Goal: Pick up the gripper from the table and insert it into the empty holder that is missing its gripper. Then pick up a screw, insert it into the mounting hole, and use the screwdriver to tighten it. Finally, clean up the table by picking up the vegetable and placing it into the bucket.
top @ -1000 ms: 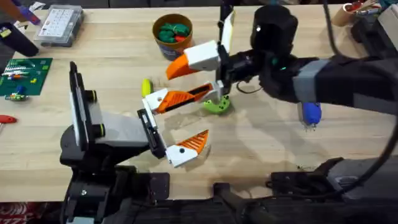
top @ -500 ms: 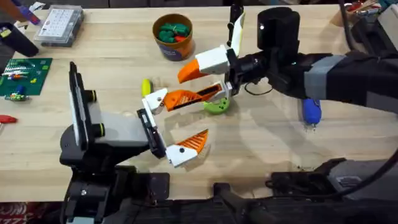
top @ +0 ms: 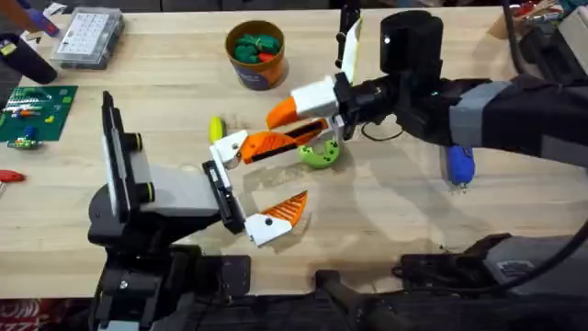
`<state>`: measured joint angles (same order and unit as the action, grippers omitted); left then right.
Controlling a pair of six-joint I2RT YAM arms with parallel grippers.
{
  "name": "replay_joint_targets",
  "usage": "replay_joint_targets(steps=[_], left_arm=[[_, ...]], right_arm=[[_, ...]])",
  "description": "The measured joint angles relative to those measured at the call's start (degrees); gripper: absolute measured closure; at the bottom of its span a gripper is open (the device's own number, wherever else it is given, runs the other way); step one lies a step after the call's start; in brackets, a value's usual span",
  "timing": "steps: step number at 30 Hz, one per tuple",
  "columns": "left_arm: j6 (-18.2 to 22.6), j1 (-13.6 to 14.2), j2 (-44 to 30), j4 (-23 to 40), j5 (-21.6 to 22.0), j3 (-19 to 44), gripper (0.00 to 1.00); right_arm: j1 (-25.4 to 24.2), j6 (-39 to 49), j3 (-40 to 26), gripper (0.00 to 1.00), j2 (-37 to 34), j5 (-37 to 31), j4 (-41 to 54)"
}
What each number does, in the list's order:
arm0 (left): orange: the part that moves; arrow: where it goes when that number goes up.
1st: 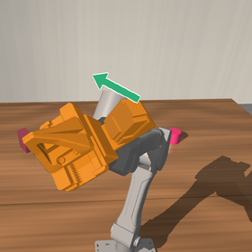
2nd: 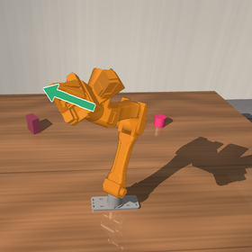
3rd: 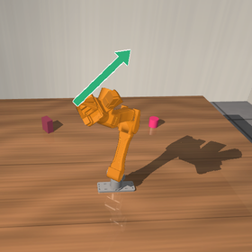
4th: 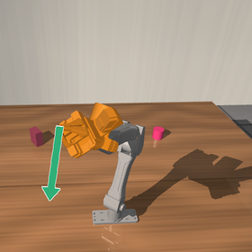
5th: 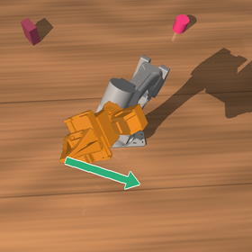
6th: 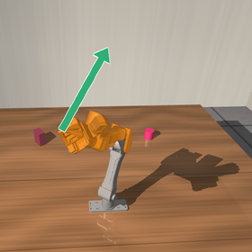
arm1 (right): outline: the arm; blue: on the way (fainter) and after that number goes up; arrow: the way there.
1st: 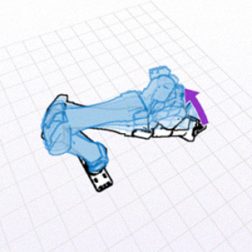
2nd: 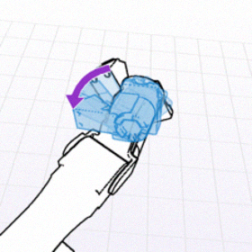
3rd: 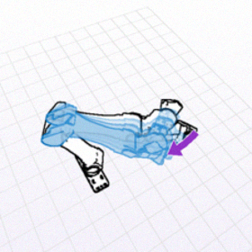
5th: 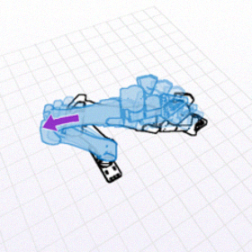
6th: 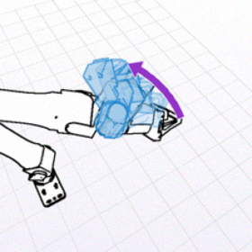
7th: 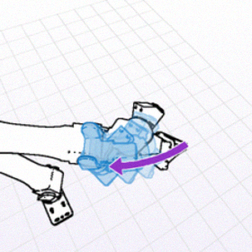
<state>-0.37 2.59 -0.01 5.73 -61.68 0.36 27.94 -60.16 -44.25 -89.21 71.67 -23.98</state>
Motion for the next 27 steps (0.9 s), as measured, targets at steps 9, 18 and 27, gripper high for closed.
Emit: replay_joint_targets(steps=[9, 18, 27], left_arm=[[0.83, -0.13, 0.00, -0.74, 0.43, 0.13, 0.014], [0.81, -0.37, 0.01, -0.32, 2.01, 0.13, 0.014], [0.36, -0.72, 0.02, -0.31, 3.89, 0.13, 0.014]], right_arm=[[-0.04, 0.00, 0.08, 0.993, -0.42, -1.12, 0.97], [1.42, -0.01, 0.07, 0.994, -0.42, -2.81, 0.87], [3.30, 0.00, 0.07, 0.994, -1.45, -4.48, -1.03]])
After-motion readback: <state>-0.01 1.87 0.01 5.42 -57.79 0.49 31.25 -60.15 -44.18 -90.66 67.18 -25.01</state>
